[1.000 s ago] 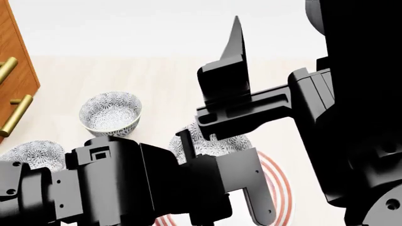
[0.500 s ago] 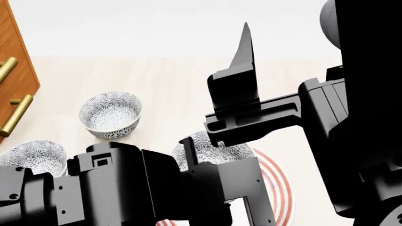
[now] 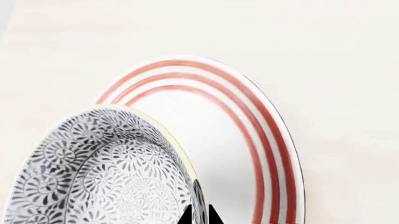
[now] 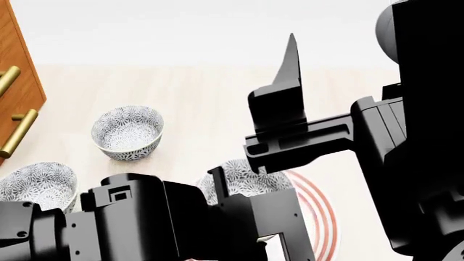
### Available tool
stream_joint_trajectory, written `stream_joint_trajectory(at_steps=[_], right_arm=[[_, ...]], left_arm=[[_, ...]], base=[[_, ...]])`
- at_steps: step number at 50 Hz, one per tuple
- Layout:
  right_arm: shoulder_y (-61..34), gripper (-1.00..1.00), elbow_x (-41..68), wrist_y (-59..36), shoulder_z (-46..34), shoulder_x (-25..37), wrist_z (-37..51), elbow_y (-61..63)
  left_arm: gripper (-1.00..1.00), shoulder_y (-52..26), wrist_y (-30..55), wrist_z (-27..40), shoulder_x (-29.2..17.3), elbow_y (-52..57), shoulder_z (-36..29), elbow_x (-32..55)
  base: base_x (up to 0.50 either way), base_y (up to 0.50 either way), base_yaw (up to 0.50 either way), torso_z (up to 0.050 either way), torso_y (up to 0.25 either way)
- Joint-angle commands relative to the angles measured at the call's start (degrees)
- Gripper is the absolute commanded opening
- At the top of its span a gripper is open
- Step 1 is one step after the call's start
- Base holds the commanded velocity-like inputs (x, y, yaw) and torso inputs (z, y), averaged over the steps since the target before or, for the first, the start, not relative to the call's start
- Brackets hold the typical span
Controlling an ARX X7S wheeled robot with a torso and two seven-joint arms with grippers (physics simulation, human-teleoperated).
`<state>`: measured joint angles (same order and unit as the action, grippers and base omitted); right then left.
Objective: Put the bowl at the front on the plate.
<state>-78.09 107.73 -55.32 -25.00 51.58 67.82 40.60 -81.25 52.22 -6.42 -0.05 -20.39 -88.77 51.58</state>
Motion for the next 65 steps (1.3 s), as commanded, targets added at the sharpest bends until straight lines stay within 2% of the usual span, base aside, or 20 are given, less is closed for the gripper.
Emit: stream_joint_trajectory(at_steps=[1, 65], right_arm=[[-0.2, 1.0, 0.7, 0.1, -0.2, 0.5, 0.7, 0.1], [6.2, 1.0, -5.5, 2.3, 0.8, 1.8, -5.5, -0.4]], left_arm=[[-1.0, 0.8, -0.8, 0.4, 0.1, -0.2, 0.2, -1.3], [-1.0, 5.5, -5.5, 1.6, 0.1, -4.0, 0.3, -3.2]], base=[[0.0, 0.0, 0.0, 0.0, 0.0], [0.0, 0.0, 0.0, 0.0, 0.0]])
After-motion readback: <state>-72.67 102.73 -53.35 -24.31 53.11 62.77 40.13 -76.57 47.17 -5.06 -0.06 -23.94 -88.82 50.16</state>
